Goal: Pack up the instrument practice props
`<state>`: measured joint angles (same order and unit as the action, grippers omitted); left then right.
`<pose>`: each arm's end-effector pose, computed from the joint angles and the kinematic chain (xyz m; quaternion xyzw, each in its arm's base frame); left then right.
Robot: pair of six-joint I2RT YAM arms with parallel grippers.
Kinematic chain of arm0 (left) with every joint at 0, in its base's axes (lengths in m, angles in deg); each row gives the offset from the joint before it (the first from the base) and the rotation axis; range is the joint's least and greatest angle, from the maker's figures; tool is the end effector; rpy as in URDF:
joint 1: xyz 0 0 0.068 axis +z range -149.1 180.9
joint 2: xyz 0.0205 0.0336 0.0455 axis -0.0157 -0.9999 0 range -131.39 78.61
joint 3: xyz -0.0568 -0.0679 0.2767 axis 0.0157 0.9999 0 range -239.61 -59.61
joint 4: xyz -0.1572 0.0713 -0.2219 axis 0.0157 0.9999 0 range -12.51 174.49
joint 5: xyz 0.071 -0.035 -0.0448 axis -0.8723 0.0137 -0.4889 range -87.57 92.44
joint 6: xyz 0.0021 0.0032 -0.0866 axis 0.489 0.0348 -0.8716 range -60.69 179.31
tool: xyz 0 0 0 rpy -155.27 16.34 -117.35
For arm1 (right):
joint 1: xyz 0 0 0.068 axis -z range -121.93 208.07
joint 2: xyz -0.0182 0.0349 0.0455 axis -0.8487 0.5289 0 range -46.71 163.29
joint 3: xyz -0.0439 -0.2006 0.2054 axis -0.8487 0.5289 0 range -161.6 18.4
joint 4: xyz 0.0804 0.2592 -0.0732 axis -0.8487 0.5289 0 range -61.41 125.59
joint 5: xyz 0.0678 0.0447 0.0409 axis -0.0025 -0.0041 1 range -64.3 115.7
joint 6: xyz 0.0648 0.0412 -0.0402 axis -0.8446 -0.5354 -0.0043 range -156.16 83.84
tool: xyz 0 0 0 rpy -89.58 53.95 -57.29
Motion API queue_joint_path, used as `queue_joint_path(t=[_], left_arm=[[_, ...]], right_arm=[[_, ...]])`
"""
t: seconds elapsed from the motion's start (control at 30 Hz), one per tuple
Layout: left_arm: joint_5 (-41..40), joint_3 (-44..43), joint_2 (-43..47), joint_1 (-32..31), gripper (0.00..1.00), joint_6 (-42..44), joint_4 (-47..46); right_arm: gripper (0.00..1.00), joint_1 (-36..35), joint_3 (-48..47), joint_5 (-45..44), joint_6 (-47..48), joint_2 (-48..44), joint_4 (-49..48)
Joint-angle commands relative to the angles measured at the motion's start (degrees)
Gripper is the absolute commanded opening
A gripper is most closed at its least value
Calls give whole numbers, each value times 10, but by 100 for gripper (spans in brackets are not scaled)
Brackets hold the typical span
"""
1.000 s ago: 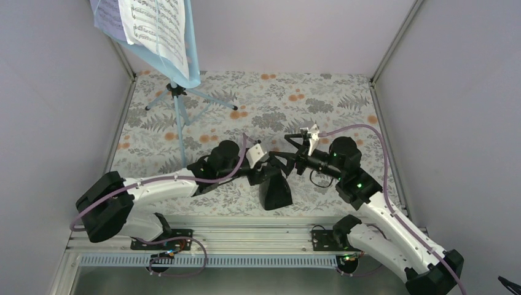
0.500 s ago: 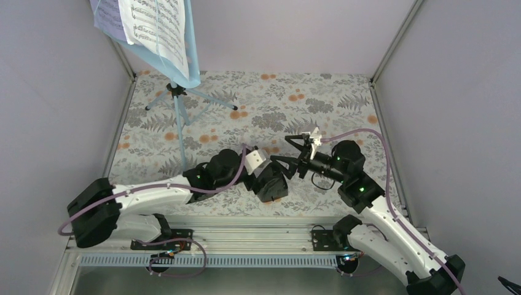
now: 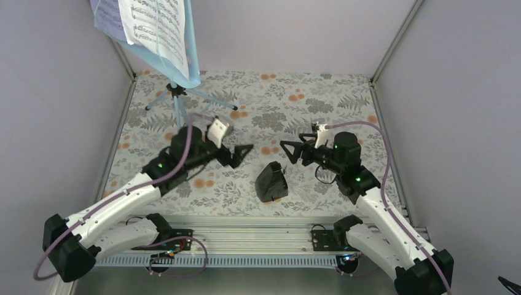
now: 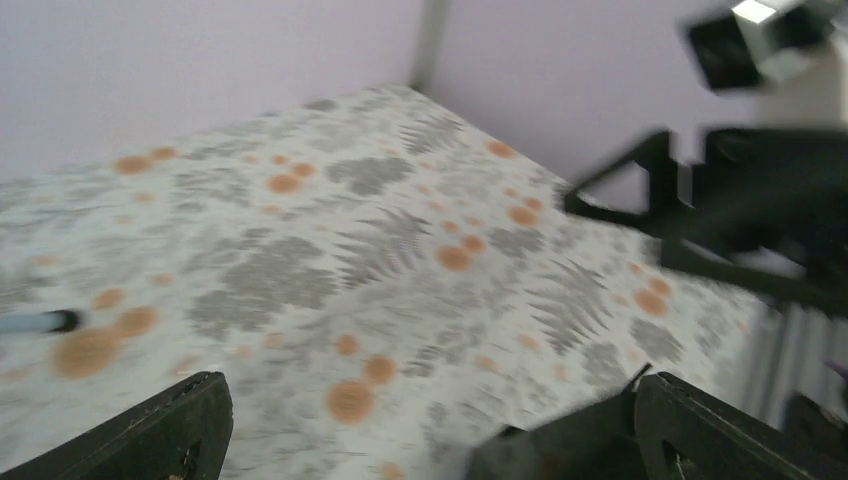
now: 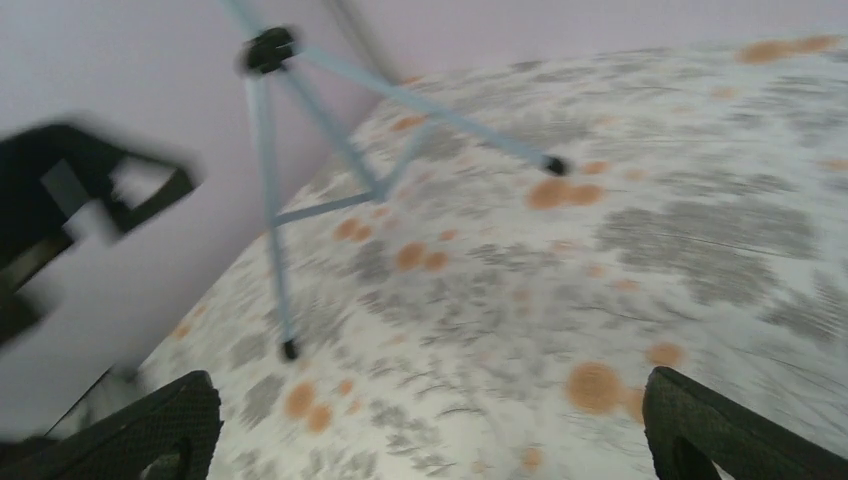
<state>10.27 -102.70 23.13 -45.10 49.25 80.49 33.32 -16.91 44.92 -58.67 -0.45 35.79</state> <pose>0.1851 -0.2066 0.3078 0.2842 0.7421 -0.3321 0.5081 0.2041 0.1219 0.2803 -0.1136 0.7964 0.3557 0.4758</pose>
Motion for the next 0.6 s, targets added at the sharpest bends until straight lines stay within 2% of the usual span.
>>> queue_joint_path(t=[0.0, 0.1, 0.13, 0.2, 0.33, 0.5, 0.57], left_arm=[[92, -82, 0, 104, 100, -10, 133], [112, -108, 2, 130, 100, 13, 146], [113, -115, 0, 134, 100, 20, 147], [114, -124, -7, 142, 100, 31, 144], [127, -117, -14, 149, 100, 44, 126], [151, -89, -18, 161, 100, 57, 104], [179, -82, -19, 165, 100, 53, 98]], right_arm=[[100, 6, -8, 289, 96, 19, -57], [100, 3, -6, 406, 105, 45, -99], [100, -7, -4, 405, 109, 50, -105], [100, -35, -5, 344, 138, 58, -100], [99, -41, -16, 383, 159, 116, -102], [92, -67, -12, 392, 162, 161, -96], [84, -71, 3, 389, 148, 163, -114]])
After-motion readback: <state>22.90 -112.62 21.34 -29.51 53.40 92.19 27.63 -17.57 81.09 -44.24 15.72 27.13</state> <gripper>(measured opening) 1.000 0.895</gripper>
